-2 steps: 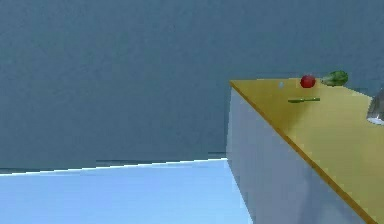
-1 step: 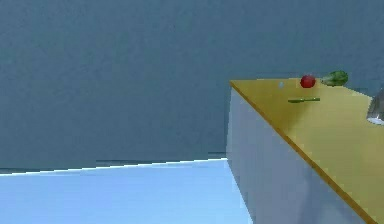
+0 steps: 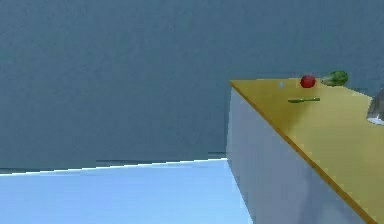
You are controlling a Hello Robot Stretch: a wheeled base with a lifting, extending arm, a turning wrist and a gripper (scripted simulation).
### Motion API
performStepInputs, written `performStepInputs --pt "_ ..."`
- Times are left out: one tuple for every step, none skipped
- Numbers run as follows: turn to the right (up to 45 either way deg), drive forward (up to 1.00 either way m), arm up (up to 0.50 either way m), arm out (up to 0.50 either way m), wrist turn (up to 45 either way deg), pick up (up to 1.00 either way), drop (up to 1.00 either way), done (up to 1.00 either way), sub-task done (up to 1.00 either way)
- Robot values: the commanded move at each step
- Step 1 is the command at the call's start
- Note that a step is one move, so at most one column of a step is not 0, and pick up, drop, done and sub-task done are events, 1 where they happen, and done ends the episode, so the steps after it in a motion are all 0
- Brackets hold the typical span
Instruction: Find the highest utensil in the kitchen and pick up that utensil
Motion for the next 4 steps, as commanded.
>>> performStepInputs --pt "0.0 0.0 0.0 0.0 45.0 0.0 0.0 0.0 0.0" --pt "0.0 0.0 0.0 0.0 9.0 0.0 0.0 0.0 0.0" --pt "0.0 0.0 0.0 0.0 0.0 1.0 0.0 0.0 0.0" --pt "0.0 0.0 0.0 0.0 0.0 0.0 0.0 1.0 0.0"
